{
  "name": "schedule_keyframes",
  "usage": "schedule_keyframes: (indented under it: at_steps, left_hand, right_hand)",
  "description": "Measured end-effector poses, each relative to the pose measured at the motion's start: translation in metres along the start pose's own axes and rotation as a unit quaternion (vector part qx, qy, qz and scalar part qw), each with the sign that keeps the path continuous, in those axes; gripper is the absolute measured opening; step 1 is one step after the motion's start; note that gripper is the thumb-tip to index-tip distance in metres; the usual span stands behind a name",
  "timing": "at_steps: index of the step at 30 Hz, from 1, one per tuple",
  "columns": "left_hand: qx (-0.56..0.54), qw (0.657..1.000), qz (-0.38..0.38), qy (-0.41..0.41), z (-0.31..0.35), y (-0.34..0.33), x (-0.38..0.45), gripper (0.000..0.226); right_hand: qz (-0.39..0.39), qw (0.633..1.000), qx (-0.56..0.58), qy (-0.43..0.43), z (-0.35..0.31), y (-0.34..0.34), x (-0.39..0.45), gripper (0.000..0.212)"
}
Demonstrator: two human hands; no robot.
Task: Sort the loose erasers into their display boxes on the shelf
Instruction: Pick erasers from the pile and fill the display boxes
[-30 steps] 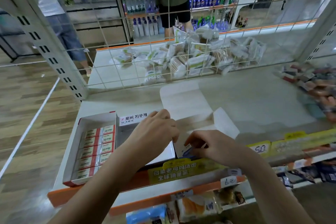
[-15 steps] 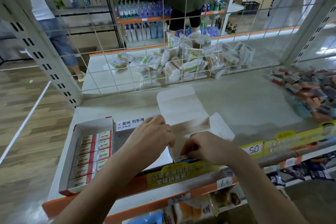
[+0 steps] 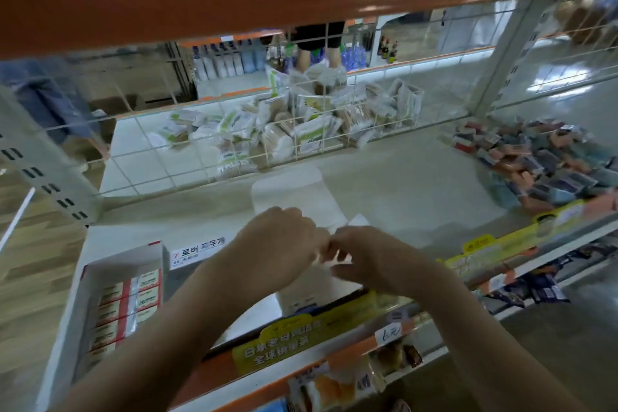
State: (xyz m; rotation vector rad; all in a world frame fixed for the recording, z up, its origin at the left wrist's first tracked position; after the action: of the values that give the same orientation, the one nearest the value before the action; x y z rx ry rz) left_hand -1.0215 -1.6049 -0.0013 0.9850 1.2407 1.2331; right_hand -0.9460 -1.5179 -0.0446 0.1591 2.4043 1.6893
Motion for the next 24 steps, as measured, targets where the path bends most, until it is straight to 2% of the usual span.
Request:
schedule_keyframes:
  at_steps: [8,12,17,21,24]
  left_hand:
    - [0.022,0.998,0.044,-0.045,0.064,0.022,0.118,0.03]
    - [-0.009,0.999,0.037,-0.033,0.098,0.015,0.191,0.031]
    - [-0.046,0.997,0.06,-0.028,0.14,0.006,0.269,0.034]
    - [-0.057,0.993,0.1,-0.023,0.159,-0.002,0.316,0.038]
    - [-0.084,0.991,0.1,0.003,0.163,-0.006,0.344,0.04]
  right_hand:
    - [0.129,0.982,-0.086,-0.108,0.126,0.072,-0.056,0.024]
    - [0.145,0.967,-0.114,-0.178,0.199,0.093,-0.086,0.031]
    - [0.115,0.944,-0.15,-0.269,0.28,0.098,-0.119,0.036]
    - [0.117,0.933,-0.102,-0.326,0.337,0.091,-0.137,0.041]
    - [0.158,0.924,-0.078,-0.339,0.362,0.091,-0.135,0.035]
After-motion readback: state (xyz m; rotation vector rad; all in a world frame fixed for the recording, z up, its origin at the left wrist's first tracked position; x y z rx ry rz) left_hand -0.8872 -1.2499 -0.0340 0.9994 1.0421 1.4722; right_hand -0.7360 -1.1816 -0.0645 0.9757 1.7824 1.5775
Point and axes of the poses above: each hand's wrist, its own x-axis towards the middle knuckle, its own y-axis out of the back of the hand, z = x × y, the point moved 4 cm from there along x, towards the middle knuckle, and after that the axes turned 14 degrees about -x, right-handed, at the moved point
